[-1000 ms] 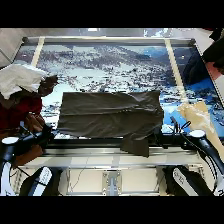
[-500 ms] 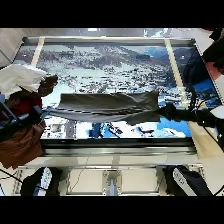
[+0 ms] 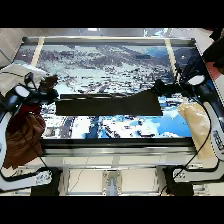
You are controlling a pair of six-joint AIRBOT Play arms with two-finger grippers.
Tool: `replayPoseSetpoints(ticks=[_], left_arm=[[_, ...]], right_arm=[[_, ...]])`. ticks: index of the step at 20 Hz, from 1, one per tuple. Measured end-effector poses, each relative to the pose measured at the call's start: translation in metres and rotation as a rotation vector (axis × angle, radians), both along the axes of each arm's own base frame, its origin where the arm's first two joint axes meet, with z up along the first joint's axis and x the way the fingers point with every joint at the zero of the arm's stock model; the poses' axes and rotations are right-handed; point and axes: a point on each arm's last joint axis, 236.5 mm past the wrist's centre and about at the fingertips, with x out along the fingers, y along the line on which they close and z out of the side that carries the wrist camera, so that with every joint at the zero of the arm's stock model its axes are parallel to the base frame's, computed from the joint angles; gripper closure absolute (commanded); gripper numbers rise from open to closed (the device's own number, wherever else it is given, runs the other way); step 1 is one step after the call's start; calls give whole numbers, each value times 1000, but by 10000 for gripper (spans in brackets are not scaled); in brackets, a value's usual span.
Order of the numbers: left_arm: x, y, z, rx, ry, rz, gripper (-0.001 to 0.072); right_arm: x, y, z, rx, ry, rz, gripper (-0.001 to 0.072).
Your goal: Fold the shirts.
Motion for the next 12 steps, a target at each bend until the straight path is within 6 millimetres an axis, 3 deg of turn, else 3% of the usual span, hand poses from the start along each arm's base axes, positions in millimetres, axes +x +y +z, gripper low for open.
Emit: replayPoseSetpoints(ticks=[4,7,8,9,10,11,12], left_arm=[[41,-6,-36,24,19,2,700],[56,-1,-57,44,33,38,697],[59,0,-61,51,37,42,627],[62,1,-63,54,33,50,469],[65,2,-63,54,26,56,257],[67,2,-62,56,20,59,161],[69,3,-59,60,11,62,160]], right_arm=[[19,-7,-56,-25,66,-36,701],[26,-13,-80,-44,82,-55,699],[27,-14,-85,-50,84,-53,684],[28,-14,-87,-54,82,-54,595],[30,-15,-88,-57,79,-50,443],[31,-14,-86,-57,75,-42,359],[31,-12,-81,-51,76,-23,360]])
